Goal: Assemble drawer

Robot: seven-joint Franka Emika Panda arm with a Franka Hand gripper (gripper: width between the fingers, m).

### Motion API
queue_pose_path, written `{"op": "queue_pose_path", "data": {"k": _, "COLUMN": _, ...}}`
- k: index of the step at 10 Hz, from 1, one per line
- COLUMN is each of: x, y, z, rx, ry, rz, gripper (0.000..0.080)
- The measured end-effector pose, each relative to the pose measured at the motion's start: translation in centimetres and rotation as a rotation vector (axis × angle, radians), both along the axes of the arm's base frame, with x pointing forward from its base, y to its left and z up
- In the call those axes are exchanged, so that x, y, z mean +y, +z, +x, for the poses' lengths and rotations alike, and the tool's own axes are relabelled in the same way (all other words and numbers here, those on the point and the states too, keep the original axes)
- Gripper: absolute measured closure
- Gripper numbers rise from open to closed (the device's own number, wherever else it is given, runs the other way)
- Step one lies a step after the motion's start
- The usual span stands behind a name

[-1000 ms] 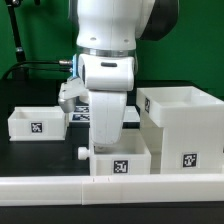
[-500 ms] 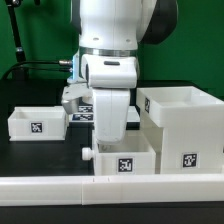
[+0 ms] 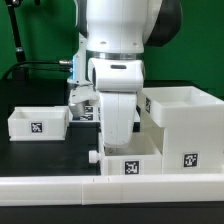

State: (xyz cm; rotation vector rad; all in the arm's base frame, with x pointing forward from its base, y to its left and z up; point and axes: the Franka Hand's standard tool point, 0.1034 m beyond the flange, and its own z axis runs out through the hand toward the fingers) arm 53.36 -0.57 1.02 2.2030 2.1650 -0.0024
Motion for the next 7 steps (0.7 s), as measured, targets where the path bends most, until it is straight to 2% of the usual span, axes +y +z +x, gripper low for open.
{"op": "queue_pose_path", "data": {"k": 7, "x": -0.17, "y": 0.04, "z": 0.13, "rx": -0.024, "ry": 0.021, "rz": -0.011, "gripper": 0.0757}}
